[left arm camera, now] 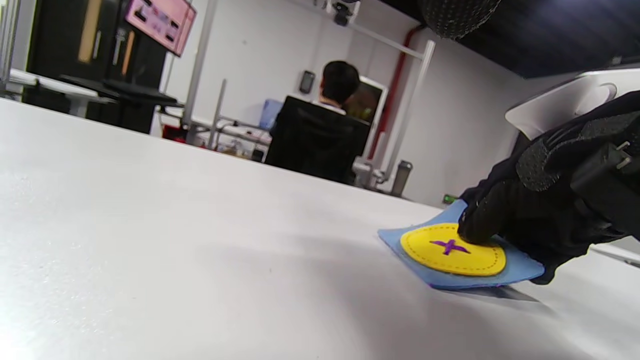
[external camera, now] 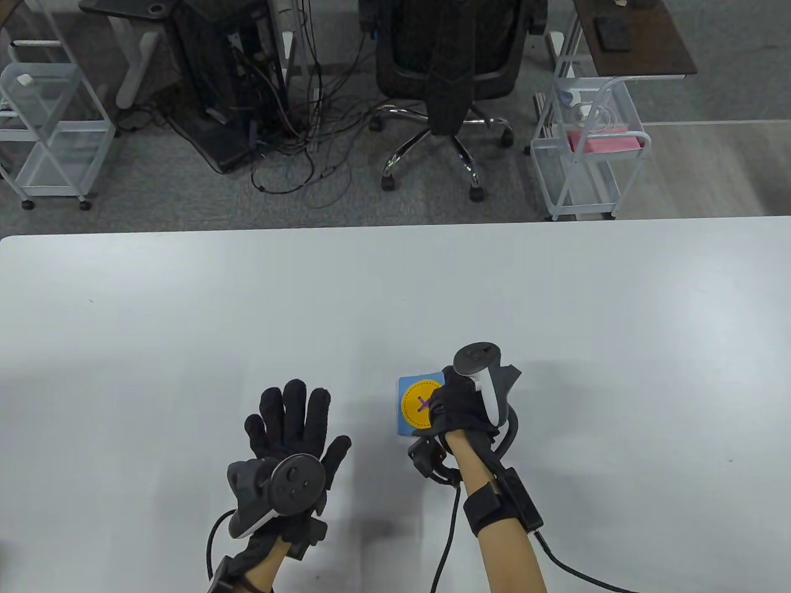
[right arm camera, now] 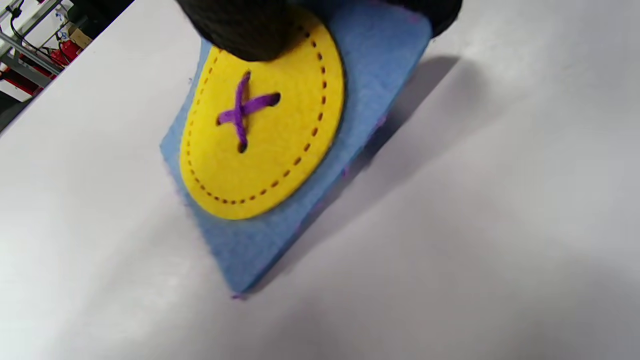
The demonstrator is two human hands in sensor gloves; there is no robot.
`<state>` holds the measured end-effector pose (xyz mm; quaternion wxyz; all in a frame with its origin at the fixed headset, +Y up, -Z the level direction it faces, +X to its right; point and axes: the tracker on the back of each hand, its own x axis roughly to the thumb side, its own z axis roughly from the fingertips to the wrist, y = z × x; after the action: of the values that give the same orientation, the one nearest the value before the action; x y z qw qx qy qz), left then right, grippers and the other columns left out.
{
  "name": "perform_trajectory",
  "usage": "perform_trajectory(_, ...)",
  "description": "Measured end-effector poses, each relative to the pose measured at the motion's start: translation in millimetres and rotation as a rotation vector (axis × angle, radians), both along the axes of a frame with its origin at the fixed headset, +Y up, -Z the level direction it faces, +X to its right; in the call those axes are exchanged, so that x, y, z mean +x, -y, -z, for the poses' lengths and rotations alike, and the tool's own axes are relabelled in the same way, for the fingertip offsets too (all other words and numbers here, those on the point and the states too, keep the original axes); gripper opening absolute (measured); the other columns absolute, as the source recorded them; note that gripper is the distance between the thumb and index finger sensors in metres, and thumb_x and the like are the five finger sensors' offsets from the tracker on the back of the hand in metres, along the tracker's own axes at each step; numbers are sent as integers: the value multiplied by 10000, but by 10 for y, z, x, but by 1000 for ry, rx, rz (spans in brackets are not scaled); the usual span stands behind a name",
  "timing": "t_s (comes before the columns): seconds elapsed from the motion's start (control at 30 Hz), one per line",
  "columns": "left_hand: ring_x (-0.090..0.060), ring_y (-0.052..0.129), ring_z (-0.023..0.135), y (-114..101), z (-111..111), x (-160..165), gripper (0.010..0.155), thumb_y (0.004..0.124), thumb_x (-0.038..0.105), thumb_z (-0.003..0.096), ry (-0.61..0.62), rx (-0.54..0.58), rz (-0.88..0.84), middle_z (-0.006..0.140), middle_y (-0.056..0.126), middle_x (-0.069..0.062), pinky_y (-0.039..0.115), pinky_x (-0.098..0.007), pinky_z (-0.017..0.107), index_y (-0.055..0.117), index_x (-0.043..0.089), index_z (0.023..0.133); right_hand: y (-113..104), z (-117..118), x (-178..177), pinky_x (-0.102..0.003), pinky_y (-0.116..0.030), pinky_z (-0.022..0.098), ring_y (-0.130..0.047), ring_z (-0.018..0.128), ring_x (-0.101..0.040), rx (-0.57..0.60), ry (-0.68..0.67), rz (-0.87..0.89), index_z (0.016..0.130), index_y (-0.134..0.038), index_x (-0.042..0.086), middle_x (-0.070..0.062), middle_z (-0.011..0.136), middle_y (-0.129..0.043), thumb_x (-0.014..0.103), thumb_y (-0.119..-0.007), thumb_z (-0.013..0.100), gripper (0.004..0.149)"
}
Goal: Sew button in X pattern
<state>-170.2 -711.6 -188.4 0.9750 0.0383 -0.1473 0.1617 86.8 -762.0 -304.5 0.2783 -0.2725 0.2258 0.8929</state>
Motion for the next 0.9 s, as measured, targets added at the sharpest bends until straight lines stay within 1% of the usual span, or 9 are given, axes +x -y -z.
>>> perform_trajectory(0.07, -674, 114, 951, 1, 1, -3, 705, 552, 444, 644, -2, -4, -1, 1139, 154, -388, 201, -820, 566, 261, 46, 1148, -7, -16, -44, -407, -632, 663, -760, 812, -234, 0, -18, -112, 1094, -418, 301, -25, 1029, -635, 286, -683, 617, 546)
perform_trajectory(0.3, -674, 116, 951, 20, 10, 8, 704, 556, 439, 643, -3, -16, 7, 1138, 161, -391, 203, -820, 565, 269, 41, 1148, 27, -69, -206, -385, -627, 656, -736, 811, -214, 15, -88, -322, 1107, -349, 304, -14, 1044, -593, 334, -693, 613, 603)
perform_trajectory(0.43, -675, 116, 949, 44, 19, 18, 703, 558, 437, 642, -2, -27, 14, 1137, 162, -393, 203, -819, 564, 272, 39, 1147, 57, -102, -247, -375, -624, 657, -723, 810, -195, 31, -97, -377, 1113, -307, 307, -3, 1055, -562, 357, -692, 610, 636)
perform_trajectory(0.53, -673, 114, 950, 55, 21, 26, 701, 555, 437, 643, 1, -35, 15, 1137, 163, -392, 201, -819, 563, 275, 40, 1147, 72, -133, -214, -387, -588, 686, -659, 867, -213, 17, -87, -417, 1124, -189, 293, -28, 1120, -430, 402, -686, 603, 729)
perform_trajectory(0.63, -673, 114, 949, 56, 21, 28, 701, 557, 436, 642, 2, -40, 13, 1136, 163, -393, 199, -819, 563, 278, 36, 1147, 88, -160, -132, -428, -477, 751, -453, 1005, -285, 0, -65, -403, 1096, 28, 265, -60, 1168, -183, 472, -668, 587, 887)
perform_trajectory(0.7, -672, 113, 950, 59, 24, 24, 701, 556, 435, 643, 0, -35, 15, 1137, 161, -392, 199, -818, 565, 277, 38, 1148, 87, -170, -82, -455, -321, 800, -221, 1055, -323, -15, -58, -395, 1056, 129, 253, -70, 1148, 15, 507, -666, 575, 964)
perform_trajectory(0.77, -670, 113, 951, 58, 29, 13, 699, 557, 435, 642, -5, -37, 10, 1138, 160, -389, 198, -818, 565, 277, 41, 1148, 57, -194, -33, -470, -176, 824, -15, 1064, -323, -20, -64, -412, 1018, 199, 268, -34, 1104, 185, 547, -669, 559, 1021)
perform_trajectory(0.83, -671, 110, 950, 56, 33, -3, 701, 556, 435, 643, -12, -37, 8, 1137, 159, -390, 196, -817, 565, 276, 38, 1148, -11, -246, 12, -477, -76, 828, 155, 1048, -296, 13, -74, -416, 996, 227, 312, 14, 1072, 273, 566, -662, 554, 1025)
perform_trajectory(0.9, -670, 109, 950, 52, 36, -20, 700, 555, 437, 642, -19, -37, 8, 1138, 156, -389, 195, -817, 565, 276, 40, 1148, -128, -324, 64, -470, -36, 839, 238, 1038, -251, 71, -82, -421, 981, 233, 357, 69, 1054, 310, 576, -643, 550, 1000)
